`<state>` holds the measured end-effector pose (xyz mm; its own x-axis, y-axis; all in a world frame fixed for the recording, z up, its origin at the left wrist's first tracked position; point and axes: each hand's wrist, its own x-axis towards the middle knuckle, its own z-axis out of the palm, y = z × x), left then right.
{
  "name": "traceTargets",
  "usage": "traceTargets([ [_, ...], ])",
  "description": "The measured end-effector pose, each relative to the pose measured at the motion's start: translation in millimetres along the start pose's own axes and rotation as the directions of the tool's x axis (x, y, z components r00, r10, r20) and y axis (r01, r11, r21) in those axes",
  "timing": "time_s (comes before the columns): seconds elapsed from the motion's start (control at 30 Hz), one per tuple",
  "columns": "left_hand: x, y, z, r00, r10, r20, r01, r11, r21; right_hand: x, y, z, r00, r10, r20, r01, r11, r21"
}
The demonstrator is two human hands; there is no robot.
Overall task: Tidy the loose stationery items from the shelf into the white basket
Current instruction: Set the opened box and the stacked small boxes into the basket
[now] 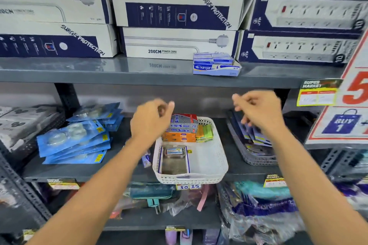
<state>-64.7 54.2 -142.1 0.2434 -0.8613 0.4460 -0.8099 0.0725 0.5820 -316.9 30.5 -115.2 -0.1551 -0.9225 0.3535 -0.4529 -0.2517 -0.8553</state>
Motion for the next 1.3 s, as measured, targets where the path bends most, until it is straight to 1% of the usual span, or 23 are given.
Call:
traceTargets([
  [0.03,7.1,13.5,-9.1,0.996,0.036,-0.084,-0.040,0.998,-0.053,4.0,-11.7,-8.0,0.998,-0.028,-0.047,0.031,0.997,0.065],
  [0.1,19.9,43.7,-25.0,0.968,0.113,-0.222,-0.137,0.985,-0.100,14.2,-32.0,-19.5,0.985,-0.083,-0.152,0.111,0.977,0.182],
  [0.13,27.3,55.9,-29.4,0.956,0.139,-0.260,-0.175,0.977,-0.120,20.1,-39.5,-22.2,0.972,-0.104,-0.211,0.149,0.966,0.210],
  [0.2,46.1,76.3,-32.1,0.947,0.153,-0.283,-0.217,0.954,-0.209,35.6,-49.5,-23.4,0.943,-0.117,-0.313,0.190,0.959,0.212],
  [0.23,56.3,83.5,-30.7,0.958,0.124,-0.258,-0.199,0.937,-0.287,43.2,-54.0,-22.2,0.938,-0.110,-0.328,0.186,0.960,0.208],
  [0.27,65.8,89.2,-28.0,0.978,0.075,-0.194,-0.144,0.918,-0.369,51.3,-57.1,-20.5,0.946,-0.093,-0.310,0.165,0.963,0.212],
  [0.3,73.4,94.5,-24.4,0.996,0.013,-0.084,-0.050,0.890,-0.453,58.8,-58.9,-18.4,0.963,-0.060,-0.263,0.122,0.967,0.224],
  [0.33,78.9,98.0,-20.5,0.998,-0.046,0.042,0.061,0.848,-0.526,64.9,-59.8,-16.2,0.980,-0.012,-0.197,0.058,0.971,0.230],
  [0.37,82.0,101.1,-17.7,0.986,-0.082,0.142,0.150,0.808,-0.570,69.0,-60.4,-14.2,0.991,0.043,-0.124,-0.015,0.976,0.219],
  [0.4,84.5,103.0,-15.4,0.976,-0.093,0.195,0.192,0.792,-0.579,71.4,-60.6,-12.5,0.994,0.089,-0.063,-0.076,0.978,0.192],
  [0.43,85.8,104.2,-14.8,0.972,-0.095,0.214,0.203,0.802,-0.562,72.8,-60.4,-11.0,0.993,0.118,-0.022,-0.113,0.980,0.161],
  [0.5,88.5,105.6,-16.4,0.967,-0.109,0.231,0.216,0.831,-0.513,73.7,-61.4,-8.6,0.992,0.128,0.013,-0.129,0.985,0.117],
  [0.63,87.0,108.4,-18.2,0.949,-0.114,0.292,0.251,0.835,-0.490,71.5,-67.4,-4.0,0.992,0.106,0.062,-0.111,0.991,0.071],
  [0.7,83.1,107.5,-16.9,0.954,-0.114,0.277,0.249,0.817,-0.521,70.0,-68.9,-2.8,0.991,0.120,0.052,-0.124,0.989,0.082],
  [0.83,72.3,105.8,-19.7,0.955,-0.108,0.277,0.263,0.741,-0.618,64.9,-67.6,-2.8,0.988,0.155,0.023,-0.157,0.978,0.139],
  [0.9,66.7,105.9,-21.5,0.955,-0.103,0.278,0.261,0.737,-0.623,59.9,-68.5,-2.7,0.987,0.160,0.008,-0.159,0.972,0.172],
  [1.0,60.0,103.5,-24.7,0.965,-0.119,0.232,0.239,0.756,-0.609,50.0,-71.1,-4.2,0.985,0.173,-0.003,-0.168,0.963,0.212],
  [1.07,54.6,99.9,-27.6,0.969,-0.131,0.210,0.235,0.751,-0.617,42.4,-73.6,-6.6,0.983,0.181,-0.013,-0.173,0.959,0.225],
  [1.13,48.0,96.4,-31.4,0.968,-0.143,0.208,0.247,0.707,-0.662,33.1,-77.2,-9.6,0.984,0.177,-0.017,-0.168,0.956,0.239],
  [1.23,34.2,91.6,-40.4,0.963,-0.138,0.232,0.267,0.616,-0.741,15.3,-82.4,-13.3,0.987,0.158,-0.026,-0.144,0.949,0.281],
  [1.3,23.7,88.3,-47.4,0.966,-0.121,0.228,0.254,0.588,-0.768,3.0,-84.9,-15.8,0.988,0.151,-0.031,-0.135,0.945,0.298],
])
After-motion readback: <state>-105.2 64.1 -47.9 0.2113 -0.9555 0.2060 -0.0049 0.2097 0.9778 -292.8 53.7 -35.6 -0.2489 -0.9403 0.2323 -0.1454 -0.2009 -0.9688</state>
